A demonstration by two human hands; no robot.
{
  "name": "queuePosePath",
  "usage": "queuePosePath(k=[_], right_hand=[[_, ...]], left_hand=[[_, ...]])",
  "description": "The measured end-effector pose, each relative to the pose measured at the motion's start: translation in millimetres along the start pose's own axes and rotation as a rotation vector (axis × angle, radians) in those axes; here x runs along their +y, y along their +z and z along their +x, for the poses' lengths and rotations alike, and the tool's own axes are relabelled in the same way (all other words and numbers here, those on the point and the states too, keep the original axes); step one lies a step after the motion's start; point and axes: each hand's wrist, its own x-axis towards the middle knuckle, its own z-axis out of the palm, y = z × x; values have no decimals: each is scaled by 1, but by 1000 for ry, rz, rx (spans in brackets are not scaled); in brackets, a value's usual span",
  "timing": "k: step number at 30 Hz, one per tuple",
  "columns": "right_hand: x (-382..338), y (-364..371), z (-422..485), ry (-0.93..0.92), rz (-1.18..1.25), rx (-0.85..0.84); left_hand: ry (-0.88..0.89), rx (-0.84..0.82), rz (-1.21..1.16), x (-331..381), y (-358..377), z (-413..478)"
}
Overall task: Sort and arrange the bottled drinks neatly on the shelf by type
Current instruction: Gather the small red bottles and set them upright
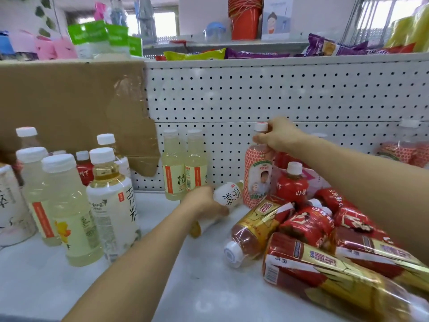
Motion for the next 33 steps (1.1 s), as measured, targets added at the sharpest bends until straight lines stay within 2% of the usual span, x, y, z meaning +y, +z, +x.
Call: queuePosePath(k=[4, 7, 9, 12, 16, 20, 22, 24, 27, 29, 33], right_hand=[[4, -9, -11, 24, 117, -83], [13, -16, -25, -53, 157, -34], [16, -22, -42, -129, 119, -22], [25, -28, -71, -231, -14, -134], [35, -24, -101, -330, -79, -300], [45, -19, -130, -354, -186, -460], [53, -23, -148, -380, -242, -470], [63, -31, -167, -417, -304, -468], [70, -41, -191, -469, -416, -473], [73, -41, -202, -480, -501, -468], [79, -43, -225, -459, -637, -413]], left_hand=[[18, 73, -271, -12, -2, -14], [57, 184, -523, -14, -1, -27], [66, 284, -665, -11, 3, -31], [72, 369, -793, -13, 9, -31], [68, 384, -702, -14, 9, -35], [3, 369, -599, -11, 9, -47], [-33, 414, -484, -10, 14, -66], [8, 416, -420, -3, 24, -98], [72, 183, -375, 16, 39, -137], [104, 112, -270, 24, 47, -143], [77, 211, -88, 35, 54, -141]])
